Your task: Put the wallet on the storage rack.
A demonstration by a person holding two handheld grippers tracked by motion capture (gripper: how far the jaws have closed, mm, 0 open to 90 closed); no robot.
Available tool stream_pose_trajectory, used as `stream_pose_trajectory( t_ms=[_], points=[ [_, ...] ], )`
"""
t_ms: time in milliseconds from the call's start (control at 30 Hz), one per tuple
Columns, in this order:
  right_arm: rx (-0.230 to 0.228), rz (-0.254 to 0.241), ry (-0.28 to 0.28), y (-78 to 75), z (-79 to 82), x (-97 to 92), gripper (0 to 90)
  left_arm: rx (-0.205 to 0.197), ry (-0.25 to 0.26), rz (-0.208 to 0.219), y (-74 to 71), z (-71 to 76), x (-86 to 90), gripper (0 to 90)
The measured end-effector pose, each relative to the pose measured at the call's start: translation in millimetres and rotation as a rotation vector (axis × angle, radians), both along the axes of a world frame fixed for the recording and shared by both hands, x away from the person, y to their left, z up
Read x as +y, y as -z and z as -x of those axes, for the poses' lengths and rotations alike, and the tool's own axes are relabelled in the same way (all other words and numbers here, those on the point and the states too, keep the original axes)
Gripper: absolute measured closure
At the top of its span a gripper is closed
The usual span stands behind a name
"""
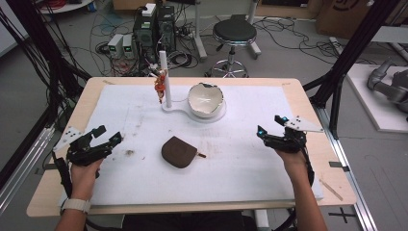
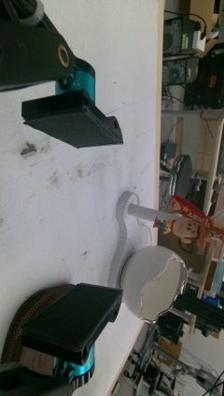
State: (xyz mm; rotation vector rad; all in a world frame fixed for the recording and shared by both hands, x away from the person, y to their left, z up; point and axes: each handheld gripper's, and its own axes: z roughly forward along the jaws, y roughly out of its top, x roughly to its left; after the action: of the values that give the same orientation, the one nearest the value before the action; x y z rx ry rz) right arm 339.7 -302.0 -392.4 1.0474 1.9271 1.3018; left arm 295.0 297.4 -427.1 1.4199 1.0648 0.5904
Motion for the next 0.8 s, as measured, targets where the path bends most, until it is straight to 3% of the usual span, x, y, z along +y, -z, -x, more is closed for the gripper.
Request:
stream_pose_trajectory(
  t_ms=[100, 233, 400, 567, 667, 800],
  points=[
    [0.016, 0.002, -0.048, 2.6, -0.7, 11.8, 19.9, 0.005, -0.004, -0.008, 0.7, 0.7, 0.2, 21.9],
    [0.060, -0.033, -0.129, 7.6, -3.6, 32.6, 19.9, 0.009, -0.007, -0.014, 0.6, 3.3, -1.8, 22.2],
    [0.118, -0.033, -0.253, 14.3, -8.5, 74.9, 19.9, 0.012, -0.002, -0.024, 0.5, 6.3, -5.6, 23.0],
    [0.212, -0.001, -0.377, 29.3, -13.6, 122.5, 20.1, 0.022, -0.001, -0.023, 2.8, 4.7, -5.7, 23.1],
    [0.260, 0.022, -0.445, 38.9, -17.7, 146.0, 24.9, 0.030, 0.001, -0.029, 4.0, 4.0, -6.0, 23.1],
    [0.336, 0.021, -0.498, 50.3, -26.5, 168.0, 24.9, 0.027, 0.002, -0.035, 3.2, 4.3, -6.2, 23.2]
  ],
)
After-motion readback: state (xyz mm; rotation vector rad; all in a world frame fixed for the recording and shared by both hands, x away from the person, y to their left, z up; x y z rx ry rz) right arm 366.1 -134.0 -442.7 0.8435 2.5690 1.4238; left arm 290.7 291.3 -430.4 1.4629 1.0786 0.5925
